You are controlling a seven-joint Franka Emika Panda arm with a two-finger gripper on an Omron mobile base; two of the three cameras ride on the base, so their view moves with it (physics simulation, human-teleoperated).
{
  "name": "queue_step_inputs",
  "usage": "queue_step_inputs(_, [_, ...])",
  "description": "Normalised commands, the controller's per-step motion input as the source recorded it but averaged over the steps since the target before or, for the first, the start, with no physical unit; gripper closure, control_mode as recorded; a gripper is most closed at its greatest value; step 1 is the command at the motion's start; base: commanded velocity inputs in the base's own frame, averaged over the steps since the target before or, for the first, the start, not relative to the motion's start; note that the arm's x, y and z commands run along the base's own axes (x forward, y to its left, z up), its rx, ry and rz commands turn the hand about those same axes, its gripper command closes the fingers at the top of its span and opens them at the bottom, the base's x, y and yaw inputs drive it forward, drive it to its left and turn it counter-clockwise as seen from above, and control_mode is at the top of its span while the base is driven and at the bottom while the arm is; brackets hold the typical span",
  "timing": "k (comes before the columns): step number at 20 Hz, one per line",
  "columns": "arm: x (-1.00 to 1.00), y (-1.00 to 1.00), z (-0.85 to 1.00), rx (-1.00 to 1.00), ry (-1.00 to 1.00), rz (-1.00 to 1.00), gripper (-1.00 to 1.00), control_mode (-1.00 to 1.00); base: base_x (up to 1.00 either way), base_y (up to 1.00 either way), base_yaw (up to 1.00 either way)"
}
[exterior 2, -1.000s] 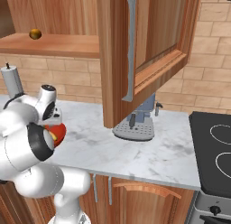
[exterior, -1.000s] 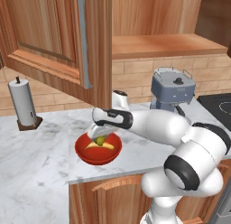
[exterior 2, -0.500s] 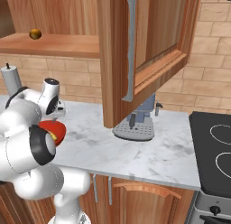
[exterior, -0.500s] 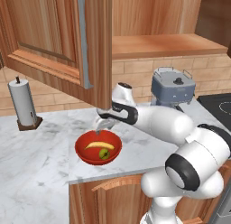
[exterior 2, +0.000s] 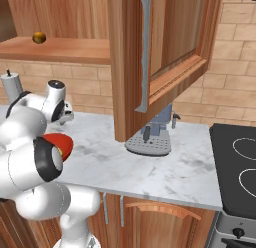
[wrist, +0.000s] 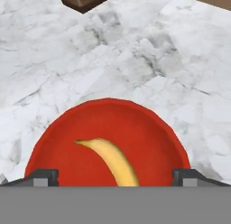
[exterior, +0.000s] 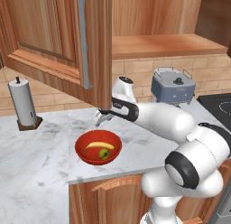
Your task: Open the cabinet. Pick the banana and pear from the cabinet and place them into the bowl. Then close the cabinet.
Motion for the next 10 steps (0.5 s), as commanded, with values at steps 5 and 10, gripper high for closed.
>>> queue_step_inputs(5, [-0.46,-0.19,0.10,-0.01,-0.02,0.00,-1.00,-1.00,0.00,0.00,0.00])
queue_step_inputs(10, [-0.71,-0.51,0.01,0.00,-0.13,0.00,-1.00,-1.00,0.00,0.00,0.00])
